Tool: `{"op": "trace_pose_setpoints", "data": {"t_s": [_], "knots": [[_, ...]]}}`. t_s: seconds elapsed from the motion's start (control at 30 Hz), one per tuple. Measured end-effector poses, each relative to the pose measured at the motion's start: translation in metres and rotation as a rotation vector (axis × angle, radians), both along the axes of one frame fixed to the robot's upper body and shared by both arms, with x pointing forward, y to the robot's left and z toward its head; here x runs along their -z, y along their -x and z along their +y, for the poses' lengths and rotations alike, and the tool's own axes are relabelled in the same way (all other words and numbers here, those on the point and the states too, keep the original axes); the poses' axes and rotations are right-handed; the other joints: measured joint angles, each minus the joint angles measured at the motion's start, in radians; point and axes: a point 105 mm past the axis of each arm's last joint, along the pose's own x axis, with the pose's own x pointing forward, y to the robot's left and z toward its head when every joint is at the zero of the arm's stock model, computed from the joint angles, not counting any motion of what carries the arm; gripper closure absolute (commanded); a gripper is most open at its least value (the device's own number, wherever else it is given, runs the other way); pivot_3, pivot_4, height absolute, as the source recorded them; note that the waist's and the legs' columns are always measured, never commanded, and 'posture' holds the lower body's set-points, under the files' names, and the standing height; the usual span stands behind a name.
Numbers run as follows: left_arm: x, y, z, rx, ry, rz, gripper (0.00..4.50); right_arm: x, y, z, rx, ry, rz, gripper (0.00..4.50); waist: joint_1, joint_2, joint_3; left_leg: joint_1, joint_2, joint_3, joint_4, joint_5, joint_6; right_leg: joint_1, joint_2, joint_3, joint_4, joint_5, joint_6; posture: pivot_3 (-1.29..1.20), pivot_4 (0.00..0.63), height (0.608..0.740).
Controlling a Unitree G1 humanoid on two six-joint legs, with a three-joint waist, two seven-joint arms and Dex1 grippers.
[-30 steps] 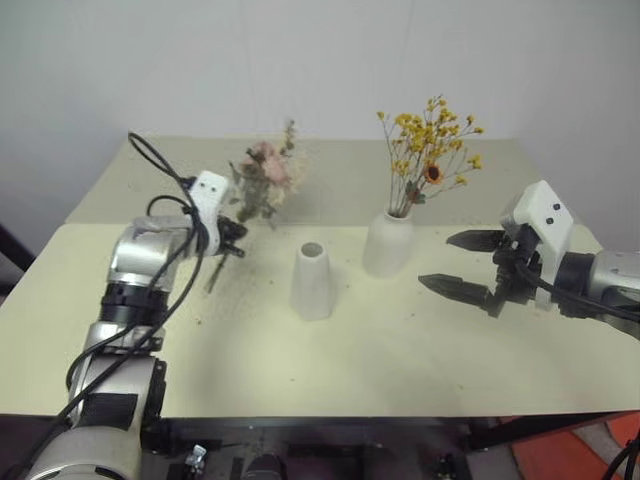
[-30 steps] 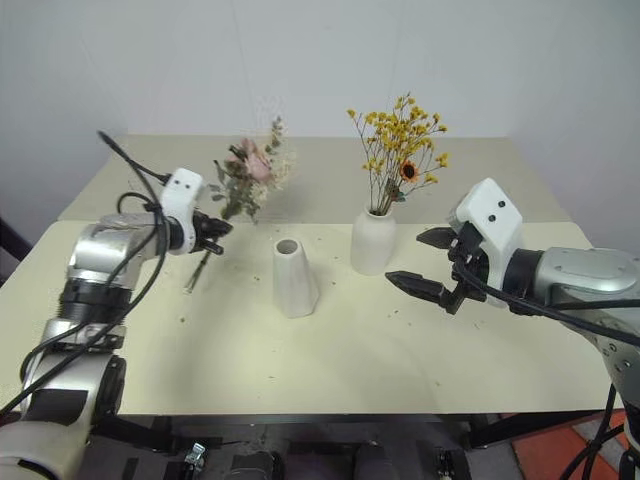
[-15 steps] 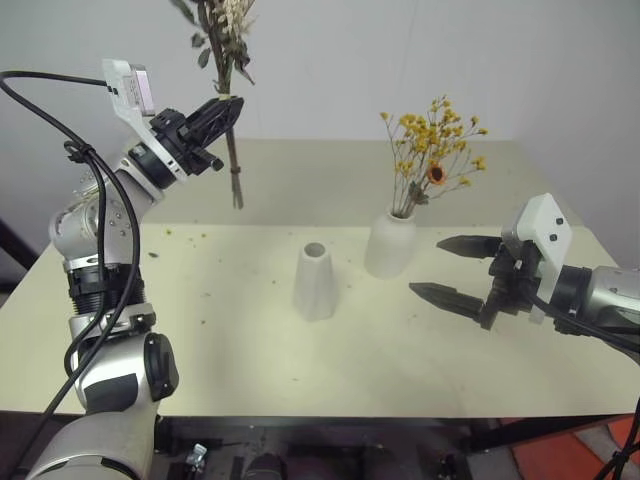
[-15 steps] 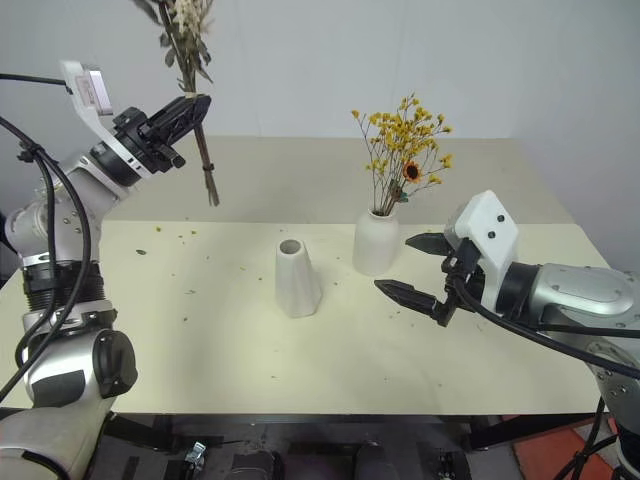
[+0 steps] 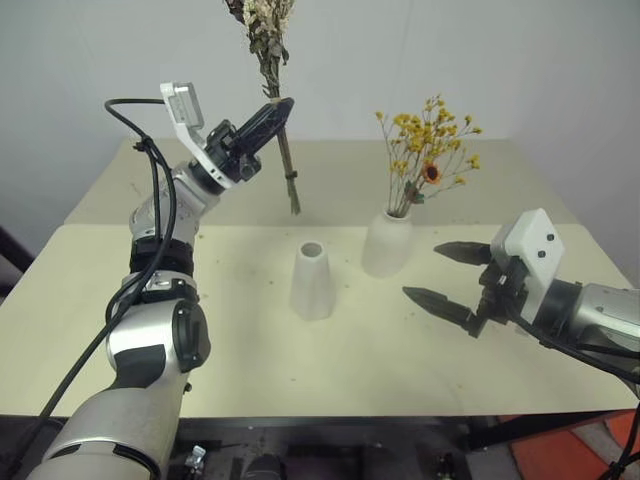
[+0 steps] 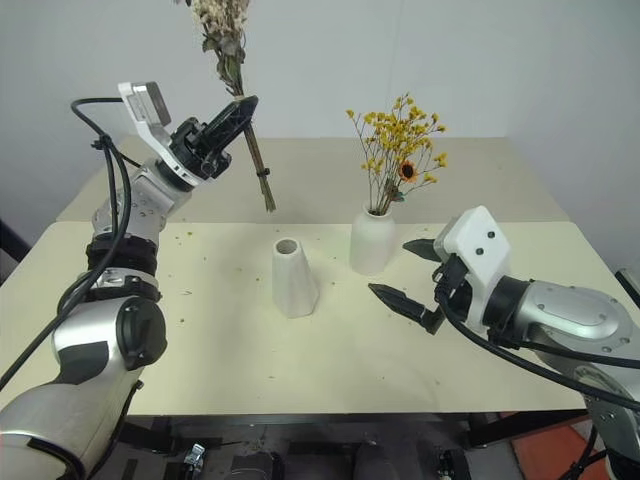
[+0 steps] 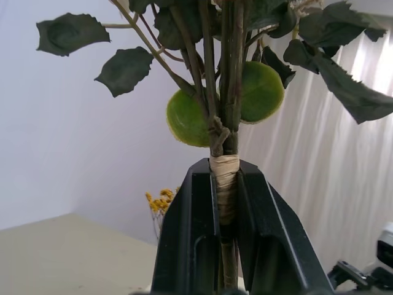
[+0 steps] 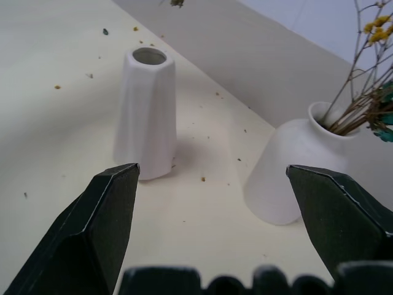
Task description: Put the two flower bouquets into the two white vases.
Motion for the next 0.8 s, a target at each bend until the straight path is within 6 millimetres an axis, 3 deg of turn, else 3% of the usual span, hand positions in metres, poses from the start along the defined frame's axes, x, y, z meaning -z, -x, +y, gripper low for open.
{"op": "trace_pose_setpoints", "data": {"t_s": [0.1,0.23,0.33,0.53,0.8], "knots": [[0.007,0.002,-0.018,0.074,-0.015,0.02,4.36,0.002,0.001,0.0,0.011,0.0,-0.002,0.0,0.002,0.0,0.0,-0.001,0.0,0.0,0.0,0.0,0.0,0.0,0.0,0.0,0.0,0.0,0.0,0.0,0.15,0.74],[0.009,0.005,-0.027,0.121,-0.017,0.048,4.36,0.001,0.0,-0.001,0.023,0.001,-0.004,0.0,-0.002,0.0,0.0,0.0,0.0,0.0,0.0,0.0,0.0,0.0,0.0,0.0,0.0,0.0,0.0,0.0,0.15,0.74],[0.008,0.011,-0.028,0.14,-0.021,0.03,4.36,0.001,-0.001,-0.002,0.029,0.004,-0.007,0.0,-0.004,0.0,0.0,0.0,0.0,0.0,0.0,0.0,0.0,0.0,0.0,0.001,0.0,0.0,0.0,0.0,0.15,0.74],[0.027,0.013,-0.025,0.138,-0.042,0.071,4.36,0.002,-0.005,-0.007,0.054,0.005,-0.004,0.0,0.0,0.0,0.0,0.0,0.0,0.0,0.0,0.0,0.0,0.0,0.0,0.0,0.0,0.0,0.0,0.0,0.15,0.74],[0.027,0.017,-0.026,0.133,-0.054,0.052,4.36,0.004,-0.006,-0.005,0.034,0.008,0.004,0.0,0.0,0.0,0.0,0.001,0.0,0.0,0.0,0.0,0.0,0.0,0.0,0.0,0.0,0.0,0.0,0.0,0.15,0.74]]}}
